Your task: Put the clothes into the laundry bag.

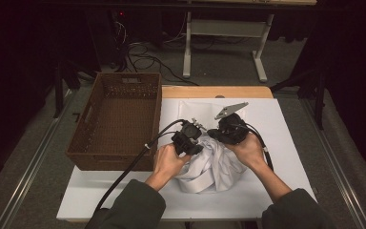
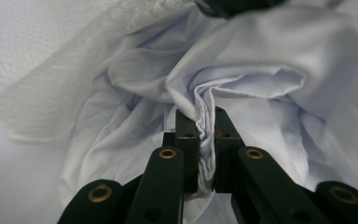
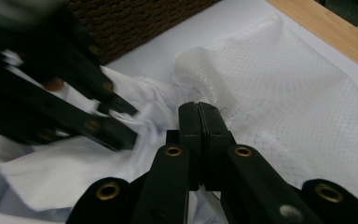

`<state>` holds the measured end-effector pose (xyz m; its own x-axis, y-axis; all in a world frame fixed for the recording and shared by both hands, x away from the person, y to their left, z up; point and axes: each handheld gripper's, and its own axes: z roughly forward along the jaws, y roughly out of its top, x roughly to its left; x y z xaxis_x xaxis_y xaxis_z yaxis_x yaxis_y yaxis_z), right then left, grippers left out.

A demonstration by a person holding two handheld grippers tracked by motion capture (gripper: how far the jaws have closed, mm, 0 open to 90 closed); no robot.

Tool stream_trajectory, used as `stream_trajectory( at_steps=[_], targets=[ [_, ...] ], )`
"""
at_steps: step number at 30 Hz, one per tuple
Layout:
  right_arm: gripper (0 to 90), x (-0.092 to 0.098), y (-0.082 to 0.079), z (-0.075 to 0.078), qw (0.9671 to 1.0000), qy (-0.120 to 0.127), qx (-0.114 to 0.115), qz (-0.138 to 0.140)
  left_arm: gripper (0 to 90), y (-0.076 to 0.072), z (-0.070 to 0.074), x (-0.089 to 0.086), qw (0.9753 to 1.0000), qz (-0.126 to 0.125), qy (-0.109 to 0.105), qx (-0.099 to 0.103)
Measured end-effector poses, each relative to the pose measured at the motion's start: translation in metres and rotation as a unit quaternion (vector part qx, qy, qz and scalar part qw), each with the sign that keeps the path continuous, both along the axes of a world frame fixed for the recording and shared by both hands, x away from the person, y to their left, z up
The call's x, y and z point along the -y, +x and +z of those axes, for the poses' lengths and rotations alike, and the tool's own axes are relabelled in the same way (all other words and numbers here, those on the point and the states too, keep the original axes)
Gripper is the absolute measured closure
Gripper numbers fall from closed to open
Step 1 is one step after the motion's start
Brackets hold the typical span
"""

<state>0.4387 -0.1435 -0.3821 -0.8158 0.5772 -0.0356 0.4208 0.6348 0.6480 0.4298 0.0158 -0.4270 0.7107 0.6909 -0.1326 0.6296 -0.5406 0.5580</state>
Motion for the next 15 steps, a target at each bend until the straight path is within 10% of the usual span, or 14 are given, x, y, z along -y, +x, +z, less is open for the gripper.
stream_trajectory(
  at_steps=[6, 15],
  targets=[
    [90.0, 0.001, -0.008, 0.0, 0.9999, 0.001, -0.005, 0.014, 84.4, 0.034, -0.035, 0.009, 0.9976, 0.059, 0.019, -0.03],
    [90.0, 0.015, -0.01, -0.019, 0.9997, -0.007, -0.024, 0.005, 76.0, 0.031, -0.027, 0.001, 0.995, 0.076, 0.065, 0.005]
  ],
)
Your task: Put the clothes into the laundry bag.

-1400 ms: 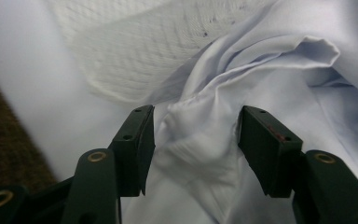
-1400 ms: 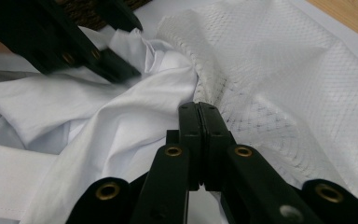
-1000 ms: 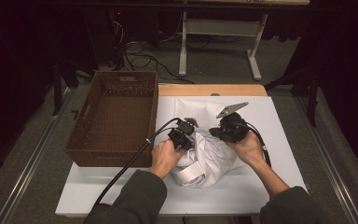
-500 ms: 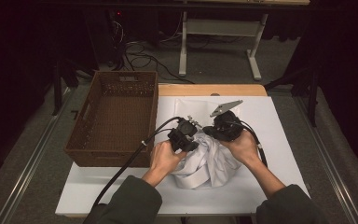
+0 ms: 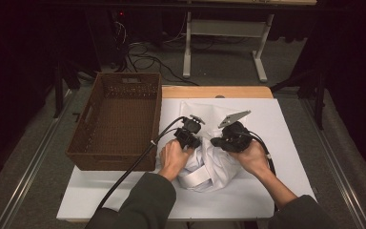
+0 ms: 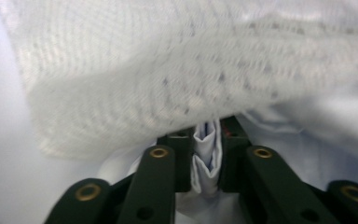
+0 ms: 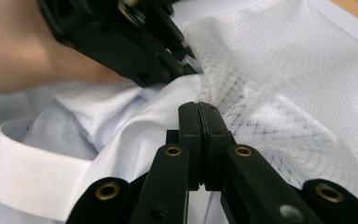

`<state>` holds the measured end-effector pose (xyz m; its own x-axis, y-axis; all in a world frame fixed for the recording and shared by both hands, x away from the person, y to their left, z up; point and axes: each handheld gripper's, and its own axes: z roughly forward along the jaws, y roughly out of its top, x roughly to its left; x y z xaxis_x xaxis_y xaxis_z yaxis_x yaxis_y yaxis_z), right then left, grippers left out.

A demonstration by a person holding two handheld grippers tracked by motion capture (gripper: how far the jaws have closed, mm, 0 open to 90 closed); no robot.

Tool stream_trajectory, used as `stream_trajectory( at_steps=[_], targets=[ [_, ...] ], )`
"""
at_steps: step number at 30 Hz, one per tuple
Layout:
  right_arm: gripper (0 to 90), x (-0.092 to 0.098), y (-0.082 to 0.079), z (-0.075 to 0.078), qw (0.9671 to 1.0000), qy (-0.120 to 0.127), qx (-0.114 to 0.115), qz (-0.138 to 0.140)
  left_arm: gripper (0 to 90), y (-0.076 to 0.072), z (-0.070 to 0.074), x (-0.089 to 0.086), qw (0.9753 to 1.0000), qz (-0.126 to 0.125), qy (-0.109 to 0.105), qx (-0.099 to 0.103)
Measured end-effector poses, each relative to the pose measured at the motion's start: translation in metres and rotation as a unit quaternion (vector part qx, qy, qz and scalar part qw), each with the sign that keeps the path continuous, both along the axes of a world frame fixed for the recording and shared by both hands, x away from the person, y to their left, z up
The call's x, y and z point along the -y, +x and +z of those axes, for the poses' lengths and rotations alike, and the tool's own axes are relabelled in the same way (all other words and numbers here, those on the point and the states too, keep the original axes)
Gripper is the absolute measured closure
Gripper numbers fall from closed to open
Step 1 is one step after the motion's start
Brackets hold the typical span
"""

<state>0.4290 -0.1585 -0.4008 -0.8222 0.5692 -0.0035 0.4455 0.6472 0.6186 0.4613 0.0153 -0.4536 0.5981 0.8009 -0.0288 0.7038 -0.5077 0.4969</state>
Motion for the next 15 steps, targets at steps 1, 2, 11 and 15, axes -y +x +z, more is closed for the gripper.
stream_trajectory(
  at_steps=[1, 2, 11, 15],
  targets=[
    [90.0, 0.001, 0.0, -0.001, 1.0, -0.001, 0.002, -0.001, 73.0, -0.002, 0.002, -0.001, 1.0, -0.001, 0.007, 0.001],
    [90.0, 0.001, -0.001, -0.001, 1.0, -0.003, 0.001, -0.003, 70.0, -0.004, 0.004, -0.003, 0.9999, -0.002, 0.012, 0.001],
    [90.0, 0.004, 0.001, -0.001, 0.9998, -0.009, 0.013, -0.007, 43.9, -0.026, 0.015, -0.012, 0.9987, -0.005, 0.05, -0.005],
    [90.0, 0.01, 0.002, 0.0, 0.9998, -0.008, 0.01, -0.017, 41.4, -0.016, 0.001, -0.016, 0.9977, 0.012, 0.056, -0.036]
  ],
)
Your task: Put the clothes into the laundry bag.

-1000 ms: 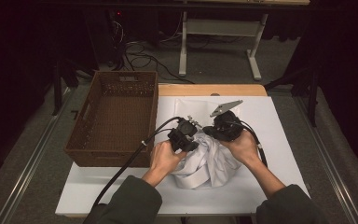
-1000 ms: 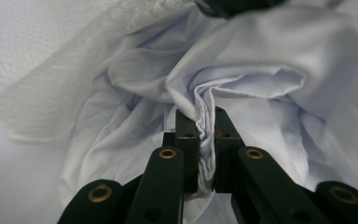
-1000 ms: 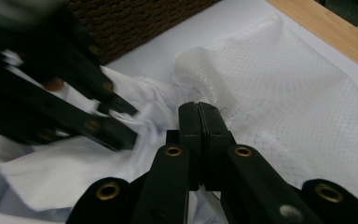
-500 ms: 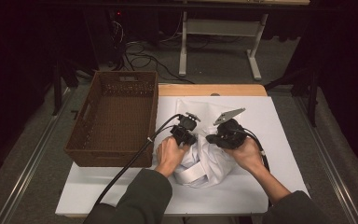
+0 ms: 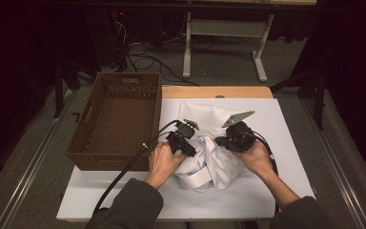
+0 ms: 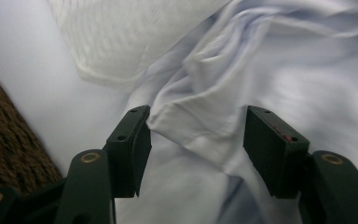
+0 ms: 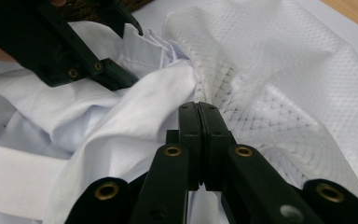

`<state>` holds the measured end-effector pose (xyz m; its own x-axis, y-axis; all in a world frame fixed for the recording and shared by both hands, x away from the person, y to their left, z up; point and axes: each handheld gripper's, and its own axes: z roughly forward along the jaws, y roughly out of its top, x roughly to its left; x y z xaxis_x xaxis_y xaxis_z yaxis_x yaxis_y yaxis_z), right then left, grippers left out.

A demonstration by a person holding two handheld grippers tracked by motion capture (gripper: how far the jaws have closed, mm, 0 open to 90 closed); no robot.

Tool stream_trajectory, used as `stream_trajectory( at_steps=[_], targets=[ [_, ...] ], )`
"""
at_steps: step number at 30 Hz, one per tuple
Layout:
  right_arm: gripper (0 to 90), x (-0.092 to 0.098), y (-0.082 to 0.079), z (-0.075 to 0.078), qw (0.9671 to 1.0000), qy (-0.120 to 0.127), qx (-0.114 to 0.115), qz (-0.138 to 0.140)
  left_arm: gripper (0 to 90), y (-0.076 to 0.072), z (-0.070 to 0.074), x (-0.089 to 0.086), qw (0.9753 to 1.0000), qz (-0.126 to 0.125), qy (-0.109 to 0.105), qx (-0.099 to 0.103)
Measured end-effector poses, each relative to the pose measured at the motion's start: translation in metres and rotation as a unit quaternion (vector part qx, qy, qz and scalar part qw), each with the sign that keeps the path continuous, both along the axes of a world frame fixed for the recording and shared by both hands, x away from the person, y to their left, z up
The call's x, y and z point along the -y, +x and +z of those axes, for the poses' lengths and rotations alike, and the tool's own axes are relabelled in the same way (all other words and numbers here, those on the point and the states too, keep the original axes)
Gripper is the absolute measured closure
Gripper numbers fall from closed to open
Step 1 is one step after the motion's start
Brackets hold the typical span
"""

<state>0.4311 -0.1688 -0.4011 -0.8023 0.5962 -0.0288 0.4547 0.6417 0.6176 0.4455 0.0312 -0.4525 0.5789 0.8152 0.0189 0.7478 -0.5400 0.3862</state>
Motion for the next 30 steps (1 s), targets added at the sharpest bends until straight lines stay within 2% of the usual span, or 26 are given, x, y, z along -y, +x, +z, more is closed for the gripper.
stream_trajectory(
  at_steps=[4, 7, 8, 9, 10, 13, 16, 19, 20, 21, 23, 26, 28, 30],
  targets=[
    [90.0, 0.006, 0.001, 0.001, 1.0, 0.0, -0.002, -0.005, 42.1, 0.01, -0.018, -0.003, 0.999, 0.021, -0.023, -0.032],
    [90.0, 0.007, 0.002, 0.0, 1.0, 0.003, -0.004, -0.007, 52.4, 0.017, -0.029, -0.006, 0.9959, 0.026, -0.055, -0.067],
    [90.0, 0.006, 0.002, 0.0, 1.0, 0.004, -0.005, -0.007, 60.2, 0.016, -0.029, -0.007, 0.9959, 0.021, -0.068, -0.057],
    [90.0, 0.005, 0.002, 0.0, 0.9999, 0.006, -0.005, -0.008, 73.7, 0.013, -0.027, -0.007, 0.9965, 0.01, -0.078, -0.028],
    [90.0, 0.004, 0.002, -0.001, 1.0, 0.006, -0.004, -0.005, 80.3, 0.009, -0.025, -0.008, 0.9961, 0.004, -0.088, -0.011],
    [90.0, 0.002, 0.002, 0.0, 1.0, 0.009, -0.001, -0.002, 84.0, -0.001, -0.016, -0.01, 0.9931, -0.006, -0.115, 0.02],
    [90.0, 0.003, 0.004, 0.0, 0.9999, 0.015, -0.002, -0.004, 84.3, -0.011, 0.006, -0.017, 0.9873, -0.022, -0.15, 0.046],
    [90.0, 0.001, 0.006, -0.001, 0.9997, 0.023, -0.003, -0.004, 84.3, -0.02, 0.03, -0.026, 0.9804, -0.033, -0.185, 0.058],
    [90.0, -0.001, 0.006, -0.001, 0.9996, 0.026, -0.005, -0.004, 84.3, -0.024, 0.036, -0.028, 0.9785, -0.038, -0.192, 0.064],
    [90.0, -0.004, 0.006, -0.001, 0.9996, 0.029, -0.007, -0.003, 84.3, -0.027, 0.041, -0.031, 0.9777, -0.042, -0.194, 0.069],
    [90.0, -0.01, 0.005, -0.001, 0.9996, 0.026, -0.006, 0.005, 84.3, -0.032, 0.048, -0.035, 0.9768, -0.045, -0.196, 0.075],
    [90.0, -0.023, 0.005, 0.001, 0.9997, 0.022, -0.006, 0.013, 84.3, -0.037, 0.052, -0.038, 0.9775, -0.055, -0.189, 0.076],
    [90.0, -0.028, 0.005, 0.003, 0.9996, 0.022, -0.004, 0.018, 84.3, -0.038, 0.049, -0.035, 0.9768, -0.065, -0.191, 0.071],
    [90.0, -0.031, 0.007, 0.006, 0.9996, 0.024, -0.001, 0.017, 84.3, -0.037, 0.043, -0.028, 0.9772, -0.078, -0.189, 0.057]
  ],
)
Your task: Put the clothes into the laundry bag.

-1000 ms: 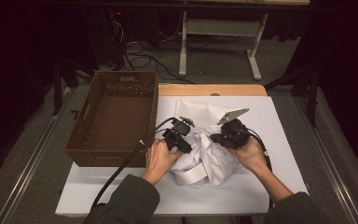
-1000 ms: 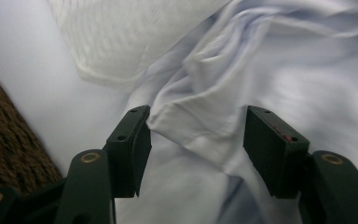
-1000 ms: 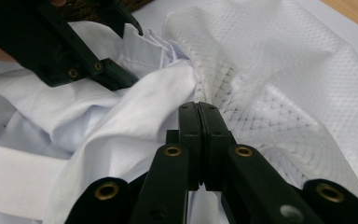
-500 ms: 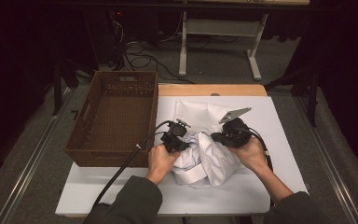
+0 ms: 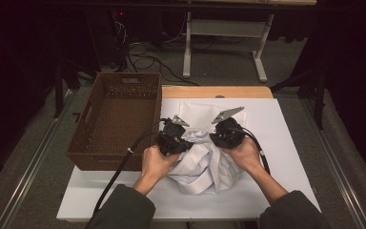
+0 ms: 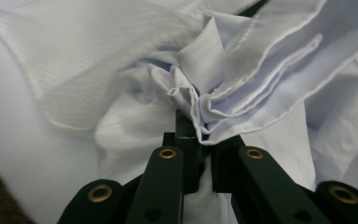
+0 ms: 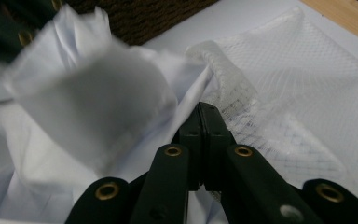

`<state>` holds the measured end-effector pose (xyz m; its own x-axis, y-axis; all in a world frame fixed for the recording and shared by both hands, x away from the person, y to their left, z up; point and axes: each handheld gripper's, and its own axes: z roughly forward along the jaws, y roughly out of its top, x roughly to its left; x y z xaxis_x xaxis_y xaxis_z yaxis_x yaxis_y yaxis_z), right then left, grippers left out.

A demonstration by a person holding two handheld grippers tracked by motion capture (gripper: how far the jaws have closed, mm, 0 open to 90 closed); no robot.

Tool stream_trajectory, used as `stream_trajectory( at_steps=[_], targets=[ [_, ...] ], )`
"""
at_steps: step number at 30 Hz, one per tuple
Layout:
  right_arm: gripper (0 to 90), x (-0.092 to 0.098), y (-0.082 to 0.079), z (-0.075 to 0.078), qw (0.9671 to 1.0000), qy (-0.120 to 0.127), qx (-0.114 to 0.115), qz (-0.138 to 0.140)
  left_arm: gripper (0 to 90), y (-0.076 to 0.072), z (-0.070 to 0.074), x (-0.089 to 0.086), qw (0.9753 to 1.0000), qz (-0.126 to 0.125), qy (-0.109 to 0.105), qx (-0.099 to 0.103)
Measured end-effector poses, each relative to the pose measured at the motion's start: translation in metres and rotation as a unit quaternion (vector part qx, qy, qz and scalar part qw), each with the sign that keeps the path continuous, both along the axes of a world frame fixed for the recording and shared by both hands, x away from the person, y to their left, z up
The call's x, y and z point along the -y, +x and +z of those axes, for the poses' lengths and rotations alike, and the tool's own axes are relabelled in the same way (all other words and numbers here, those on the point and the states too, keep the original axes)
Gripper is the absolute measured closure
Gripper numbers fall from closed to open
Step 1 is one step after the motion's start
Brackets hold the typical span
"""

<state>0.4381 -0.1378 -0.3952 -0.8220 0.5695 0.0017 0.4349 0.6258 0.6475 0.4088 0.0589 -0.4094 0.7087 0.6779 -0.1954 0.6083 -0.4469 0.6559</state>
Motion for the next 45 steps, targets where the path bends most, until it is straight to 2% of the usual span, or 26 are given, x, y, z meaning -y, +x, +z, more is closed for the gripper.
stream_trajectory(
  at_steps=[2, 4, 5, 7, 10, 13, 16, 19, 23, 24, 26, 27, 29, 32, 36, 40, 42, 45],
  targets=[
    [90.0, -0.001, 0.0, 0.003, 1.0, 0.008, 0.004, -0.003, 84.4, 0.006, -0.013, 0.011, 0.9998, 0.002, 0.018, -0.011],
    [90.0, -0.002, -0.002, 0.005, 0.9999, 0.008, 0.009, -0.003, 84.4, 0.012, -0.022, 0.017, 0.9994, 0.008, 0.018, -0.028],
    [90.0, -0.002, -0.002, 0.005, 0.9999, 0.007, 0.014, 0.0, 84.4, 0.015, -0.029, 0.023, 0.9989, 0.007, 0.026, -0.038],
    [90.0, -0.003, -0.004, 0.005, 0.9998, 0.011, 0.018, 0.005, 84.4, 0.02, -0.038, 0.032, 0.9985, 0.013, 0.033, -0.043],
    [90.0, -0.004, -0.007, 0.005, 0.9997, 0.009, 0.018, 0.01, 84.4, 0.033, -0.051, 0.038, 0.9964, 0.039, 0.051, -0.056],
    [90.0, -0.004, -0.013, 0.004, 0.9996, -0.002, 0.022, 0.016, 84.3, 0.048, -0.061, 0.038, 0.9937, 0.075, 0.051, -0.065],
    [90.0, 0.0, -0.016, -0.003, 0.9995, -0.021, 0.021, 0.014, 82.9, 0.053, -0.064, 0.036, 0.9921, 0.092, 0.052, -0.068],
    [90.0, 0.004, -0.015, -0.01, 0.9997, -0.019, 0.015, 0.005, 78.0, 0.047, -0.059, 0.035, 0.9926, 0.081, 0.072, -0.055],
    [89.3, 0.006, -0.015, -0.015, 0.9994, -0.027, 0.021, 0.006, 57.1, 0.035, -0.043, 0.026, 0.9923, 0.064, 0.101, -0.034],
    [89.0, 0.008, -0.014, -0.015, 0.9993, -0.028, 0.023, 0.008, 53.0, 0.029, -0.033, 0.022, 0.9915, 0.067, 0.11, -0.019],
    [86.4, 0.011, -0.012, -0.014, 0.9995, -0.021, 0.023, -0.001, 48.3, 0.018, -0.017, 0.017, 0.9942, 0.059, 0.089, -0.004],
    [82.5, 0.012, -0.011, -0.013, 0.9996, -0.018, 0.022, -0.006, 46.7, 0.015, -0.012, 0.016, 0.9949, 0.056, 0.084, 0.002],
    [77.3, 0.014, -0.01, -0.012, 0.9995, -0.013, 0.024, -0.017, 45.5, 0.011, -0.004, 0.011, 0.9965, 0.049, 0.067, 0.002],
    [70.0, 0.017, -0.013, -0.008, 0.999, -0.013, 0.031, -0.028, 44.3, 0.011, -0.002, 0.009, 0.9963, 0.048, 0.071, 0.002],
    [64.2, 0.027, -0.02, 0.0, 0.9978, -0.016, 0.054, -0.035, 43.3, 0.015, -0.005, 0.009, 0.9961, 0.051, 0.072, -0.002],
    [62.6, 0.053, -0.028, 0.007, 0.997, 0.001, 0.053, -0.057, 38.4, 0.019, -0.005, 0.008, 0.9964, 0.057, 0.062, -0.001],
    [62.0, 0.069, -0.036, 0.008, 0.9957, 0.01, 0.061, -0.069, 36.8, 0.02, -0.004, 0.007, 0.9967, 0.058, 0.057, 0.0],
    [60.8, 0.09, -0.048, 0.008, 0.9936, 0.014, 0.058, -0.096, 35.4, 0.022, -0.001, 0.009, 0.997, 0.057, 0.052, -0.005]
  ],
)
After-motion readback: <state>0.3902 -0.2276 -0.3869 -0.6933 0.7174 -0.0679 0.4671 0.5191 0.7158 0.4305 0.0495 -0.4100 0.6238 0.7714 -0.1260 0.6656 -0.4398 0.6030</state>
